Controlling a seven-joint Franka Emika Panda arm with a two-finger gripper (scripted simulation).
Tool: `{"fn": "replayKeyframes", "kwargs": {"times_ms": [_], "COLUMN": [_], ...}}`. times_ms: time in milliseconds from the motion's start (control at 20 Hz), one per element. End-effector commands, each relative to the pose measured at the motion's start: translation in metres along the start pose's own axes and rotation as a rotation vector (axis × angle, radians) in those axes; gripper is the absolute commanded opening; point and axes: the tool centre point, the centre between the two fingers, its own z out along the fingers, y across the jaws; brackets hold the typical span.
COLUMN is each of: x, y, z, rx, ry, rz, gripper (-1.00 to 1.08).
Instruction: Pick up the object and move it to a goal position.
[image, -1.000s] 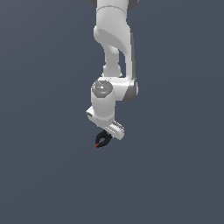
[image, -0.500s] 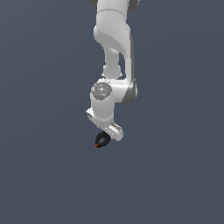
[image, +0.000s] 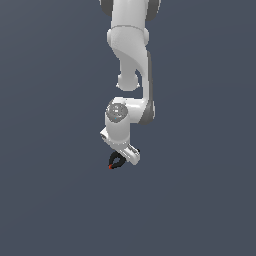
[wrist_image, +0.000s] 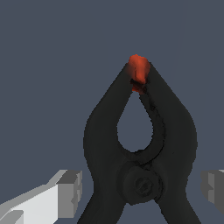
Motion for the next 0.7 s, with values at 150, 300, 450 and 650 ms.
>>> {"fn": "replayKeyframes", "kwargs": {"times_ms": [150, 300, 450, 650], "x": [0.0007, 0.0008, 0.0008, 0.0008], "y": [-0.0008, -0.0009, -0.0009, -0.0009], "z": [0.0138, 0.0140, 0.0140, 0.0140], "rx": [0.000, 0.000, 0.000, 0.000], "ry": [0.001, 0.001, 0.001, 0.001], "rz": [0.001, 0.001, 0.001, 0.001], "gripper": [1.00, -1.00, -1.00, -1.00]}}
